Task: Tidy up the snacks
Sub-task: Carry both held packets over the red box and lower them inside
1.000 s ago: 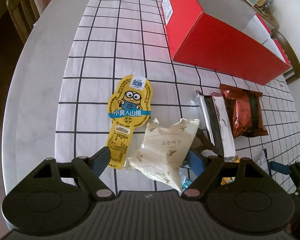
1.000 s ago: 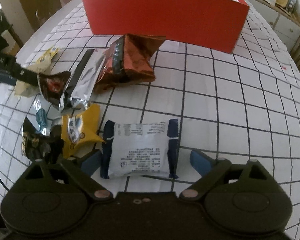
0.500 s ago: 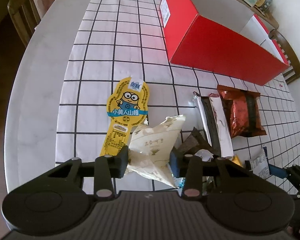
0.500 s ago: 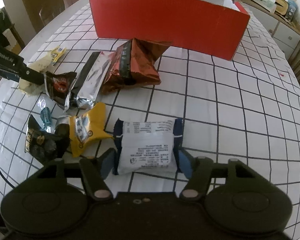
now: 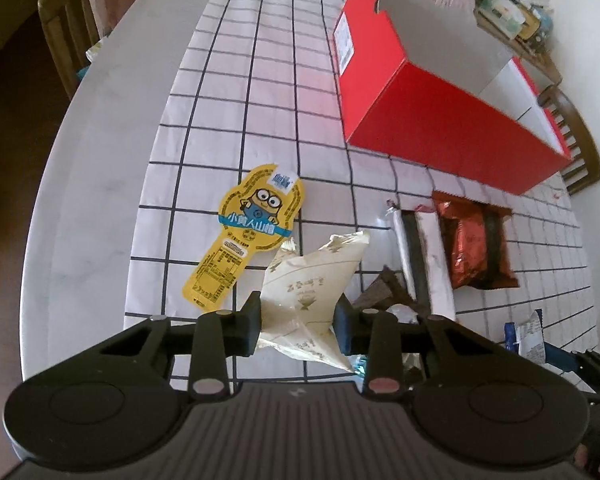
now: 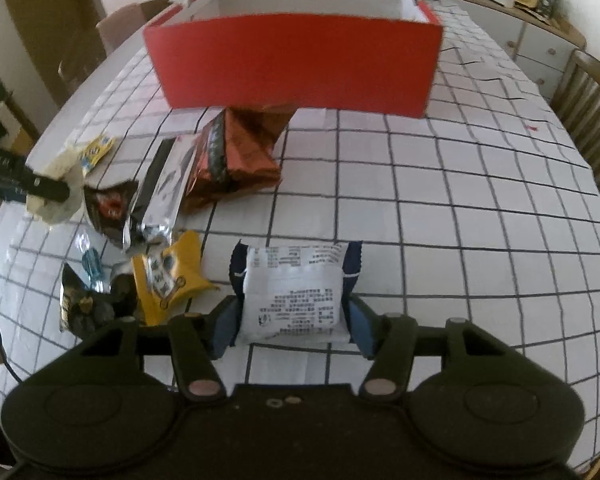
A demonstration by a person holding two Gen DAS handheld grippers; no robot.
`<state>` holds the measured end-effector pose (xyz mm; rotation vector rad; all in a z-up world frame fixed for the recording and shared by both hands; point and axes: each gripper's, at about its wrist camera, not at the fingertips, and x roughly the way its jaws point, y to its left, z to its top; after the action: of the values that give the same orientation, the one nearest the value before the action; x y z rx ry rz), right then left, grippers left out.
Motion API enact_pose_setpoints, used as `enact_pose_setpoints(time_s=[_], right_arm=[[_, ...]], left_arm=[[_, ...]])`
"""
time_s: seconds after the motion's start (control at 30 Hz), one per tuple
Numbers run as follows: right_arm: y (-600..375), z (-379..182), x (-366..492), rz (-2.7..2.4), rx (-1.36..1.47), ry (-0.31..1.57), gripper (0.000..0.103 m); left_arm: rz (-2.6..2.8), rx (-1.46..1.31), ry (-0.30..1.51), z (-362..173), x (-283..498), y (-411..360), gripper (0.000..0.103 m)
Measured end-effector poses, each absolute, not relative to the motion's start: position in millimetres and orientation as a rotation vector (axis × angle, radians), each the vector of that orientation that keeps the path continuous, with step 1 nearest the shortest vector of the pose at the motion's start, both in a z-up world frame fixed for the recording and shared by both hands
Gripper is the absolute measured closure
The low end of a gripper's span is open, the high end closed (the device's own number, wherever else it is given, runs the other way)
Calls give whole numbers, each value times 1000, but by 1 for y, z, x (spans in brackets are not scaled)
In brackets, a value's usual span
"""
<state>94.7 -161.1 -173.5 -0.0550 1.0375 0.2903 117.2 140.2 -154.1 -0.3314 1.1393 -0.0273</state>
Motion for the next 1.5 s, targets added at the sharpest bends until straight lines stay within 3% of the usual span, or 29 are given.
enact_pose_setpoints(time_s=[0.63,1.03,1.5], right_arm=[[-183,-83,103,309,76,854,46],[-186,-39,150,314,20,766,46],[-196,-27,230,299,-11,754,46]], left_arm=[[-73,-304,976,-67,102,113,68],[-107,-202,888,-17,142,67,68],[-65,-98,862,0,221,31,68]])
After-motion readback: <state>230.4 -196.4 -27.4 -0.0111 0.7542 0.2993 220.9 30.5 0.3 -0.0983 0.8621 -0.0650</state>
